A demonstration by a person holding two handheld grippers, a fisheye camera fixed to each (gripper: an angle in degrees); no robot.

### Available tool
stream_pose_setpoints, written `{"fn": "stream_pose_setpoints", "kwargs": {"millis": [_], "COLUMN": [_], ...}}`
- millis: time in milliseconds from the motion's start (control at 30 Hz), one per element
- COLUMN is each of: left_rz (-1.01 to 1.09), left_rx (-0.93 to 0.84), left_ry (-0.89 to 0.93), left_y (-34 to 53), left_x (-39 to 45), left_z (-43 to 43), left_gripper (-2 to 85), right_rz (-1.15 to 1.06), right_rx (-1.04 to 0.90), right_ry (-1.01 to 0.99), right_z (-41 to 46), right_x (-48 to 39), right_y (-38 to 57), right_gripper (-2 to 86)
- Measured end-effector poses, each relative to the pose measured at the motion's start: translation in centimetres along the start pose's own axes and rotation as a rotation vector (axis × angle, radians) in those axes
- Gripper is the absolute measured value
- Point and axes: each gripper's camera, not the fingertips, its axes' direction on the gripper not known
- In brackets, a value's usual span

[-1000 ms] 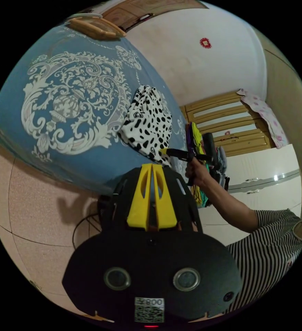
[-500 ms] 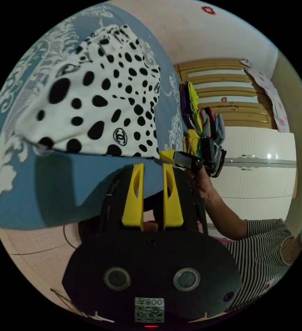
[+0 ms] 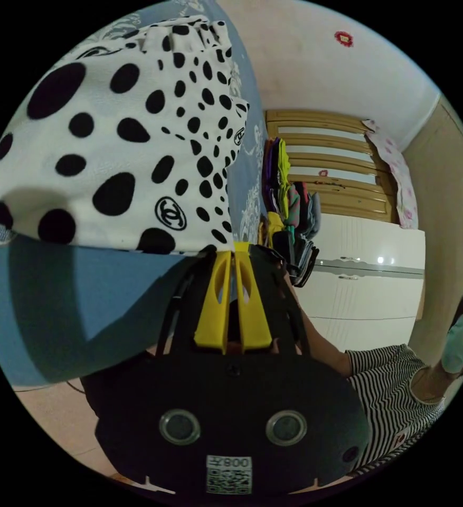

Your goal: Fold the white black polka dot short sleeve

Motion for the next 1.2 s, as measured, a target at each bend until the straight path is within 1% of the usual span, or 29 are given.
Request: {"fn": "stream_pose_setpoints", "kwargs": {"millis": [167, 300, 433, 700, 800, 867, 1000, 1200], "left_rz": [-0.024, -0.033, -0.028, -0.106, -0.159, -0.201, -0.240, -0.322], "left_rx": [0.028, 0.055, 0.121, 0.263, 0.313, 0.354, 0.378, 0.501], "left_ry": [0.023, 0.034, 0.054, 0.108, 0.193, 0.281, 0.355, 0.494], "left_y": [0.0, 0.2, 1.2, 2.8, 2.7, 2.4, 1.3, -0.3], "left_x": [-1.1, -1.9, -2.8, -6.2, -7.9, -9.2, -10.6, -13.3], "left_z": [-1.3, -2.9, -6.0, -11.7, -12.8, -13.1, -12.7, -11.9], "left_gripper": [1.6, 2.4, 4.2, 8.0, 8.9, 9.5, 10.4, 11.3], "right_rz": [0.023, 0.010, -0.025, -0.133, -0.165, -0.181, -0.203, -0.213], "right_rx": [-0.001, 0.001, 0.028, 0.080, 0.095, 0.095, 0.094, 0.097], "right_ry": [-0.054, -0.131, -0.161, -0.218, -0.228, -0.218, -0.227, -0.235], "right_z": [-0.7, -1.7, -3.5, -6.9, -8.1, -8.8, -10.1, -12.4], "right_x": [1.6, 2.6, 2.5, 0.4, -0.5, -1.0, -1.5, -1.5], "right_y": [0.7, 1.7, 2.8, 5.0, 5.8, 6.3, 7.7, 10.1], "right_gripper": [7.0, 3.7, 2.5, 2.0, 2.0, 2.0, 2.0, 1.8]}}
